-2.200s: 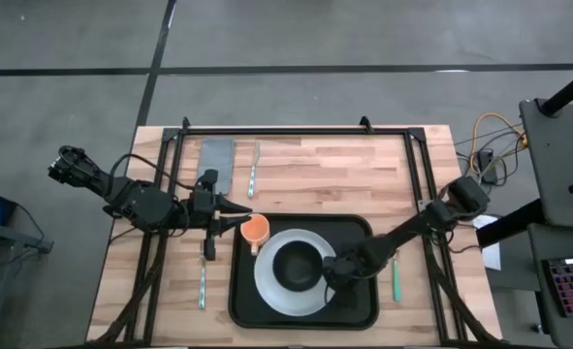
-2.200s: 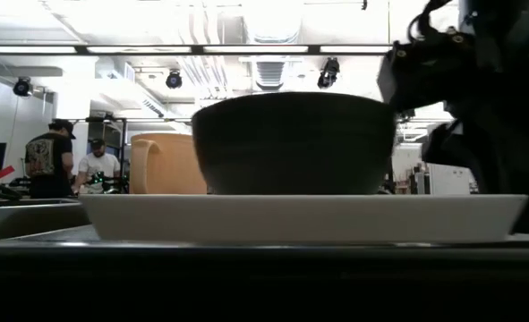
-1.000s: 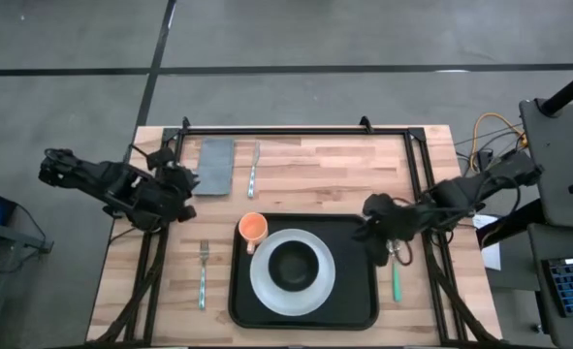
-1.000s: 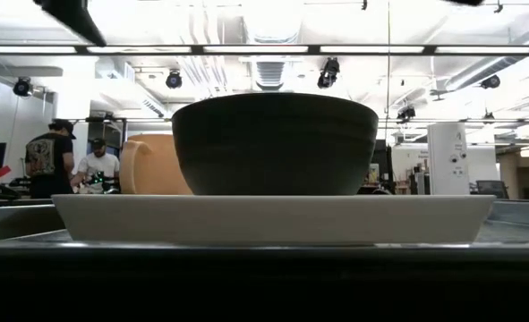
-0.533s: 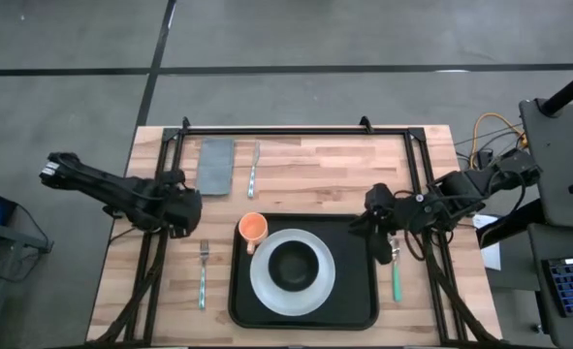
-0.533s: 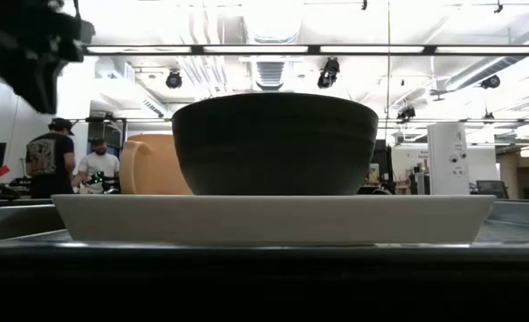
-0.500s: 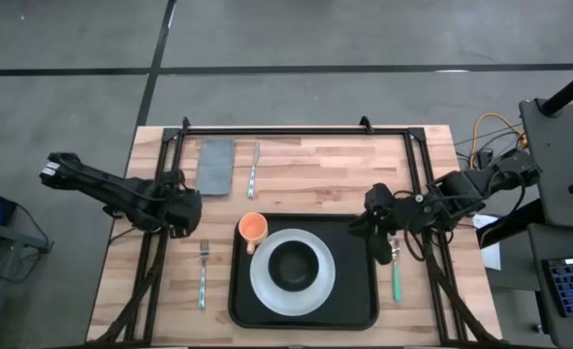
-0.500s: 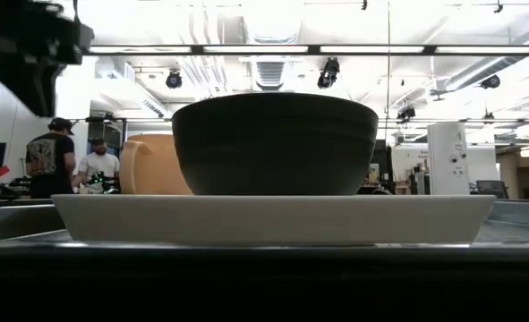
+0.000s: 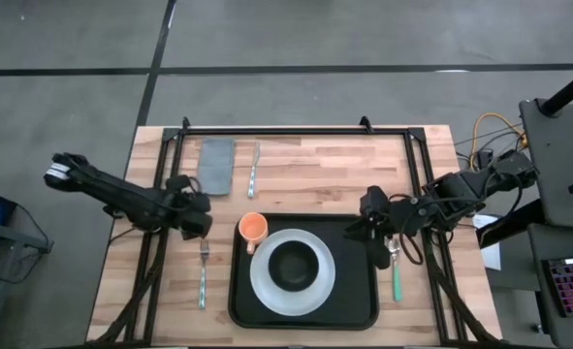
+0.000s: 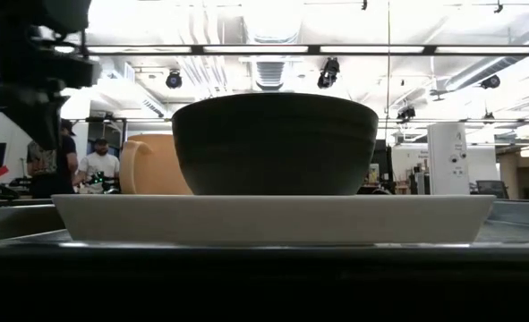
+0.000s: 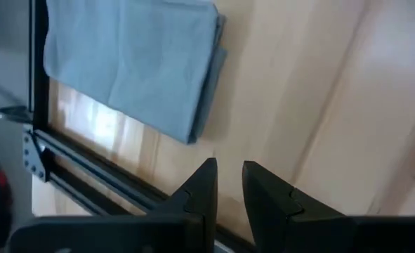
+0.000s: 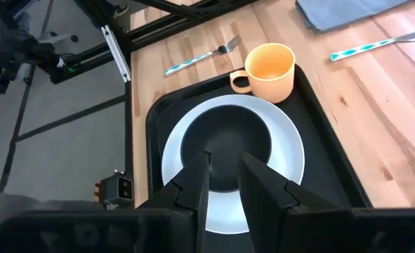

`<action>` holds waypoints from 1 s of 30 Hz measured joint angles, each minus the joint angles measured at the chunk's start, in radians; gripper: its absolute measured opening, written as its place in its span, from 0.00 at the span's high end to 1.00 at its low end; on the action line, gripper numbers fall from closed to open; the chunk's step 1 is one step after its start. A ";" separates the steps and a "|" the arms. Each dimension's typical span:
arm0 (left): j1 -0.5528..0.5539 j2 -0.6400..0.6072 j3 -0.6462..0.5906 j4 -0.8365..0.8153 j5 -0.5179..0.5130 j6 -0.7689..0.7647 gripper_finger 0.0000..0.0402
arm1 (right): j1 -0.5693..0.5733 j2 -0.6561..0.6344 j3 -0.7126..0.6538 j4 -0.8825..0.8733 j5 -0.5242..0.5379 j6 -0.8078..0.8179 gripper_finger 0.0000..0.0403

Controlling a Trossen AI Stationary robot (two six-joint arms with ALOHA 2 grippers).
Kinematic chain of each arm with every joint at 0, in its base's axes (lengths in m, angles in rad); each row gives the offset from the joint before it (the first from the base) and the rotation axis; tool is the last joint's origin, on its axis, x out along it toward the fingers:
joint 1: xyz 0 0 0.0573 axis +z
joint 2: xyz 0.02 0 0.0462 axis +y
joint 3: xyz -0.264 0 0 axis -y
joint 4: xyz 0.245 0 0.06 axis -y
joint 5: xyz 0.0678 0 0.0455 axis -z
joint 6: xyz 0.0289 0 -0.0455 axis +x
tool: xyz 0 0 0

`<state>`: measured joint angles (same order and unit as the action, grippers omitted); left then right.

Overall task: Set up tray
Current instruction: Put the gray napkin on the black serving tray to the right side of the white plate

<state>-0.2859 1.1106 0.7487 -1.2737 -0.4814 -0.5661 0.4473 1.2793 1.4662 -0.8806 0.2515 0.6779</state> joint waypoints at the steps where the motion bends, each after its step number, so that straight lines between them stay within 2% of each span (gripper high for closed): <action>1: 0.003 0.034 0.008 0.001 -0.008 -0.012 0.88 | 0.000 0.000 0.000 0.001 -0.001 -0.008 0.83; 4: 0.015 0.129 -0.002 -0.002 -0.078 -0.056 0.88 | 0.000 0.000 0.000 0.001 -0.002 -0.045 0.83; 7: 0.043 0.229 -0.035 -0.004 -0.139 -0.212 0.88 | 0.000 0.000 0.000 0.001 -0.002 -0.079 0.83; 9: 0.067 0.290 -0.038 -0.004 -0.145 -0.275 0.88 | 0.000 0.000 0.000 0.001 -0.014 -0.099 0.83; 15: 0.079 0.434 0.008 0.072 -0.148 -0.309 0.88 | 0.000 -0.003 0.000 -0.004 -0.063 -0.119 0.83; 18: 0.080 0.436 0.001 0.198 -0.153 -0.290 0.88 | 0.002 -0.007 0.000 -0.005 -0.087 -0.144 0.83; 21: 0.081 0.395 -0.024 0.312 -0.155 -0.206 0.88 | 0.006 -0.018 0.000 -0.005 -0.095 -0.155 0.83; 27: 0.091 0.310 -0.075 0.340 -0.157 -0.065 0.88 | 0.007 -0.049 0.000 -0.006 -0.095 -0.162 0.83; 30: 0.094 0.255 -0.136 0.424 -0.149 0.012 0.88 | 0.006 -0.062 0.000 -0.005 -0.094 -0.166 0.83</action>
<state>-0.1921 1.3660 0.6128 -0.8502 -0.6306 -0.5540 0.4538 1.2176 1.4662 -0.8860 0.1573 0.5114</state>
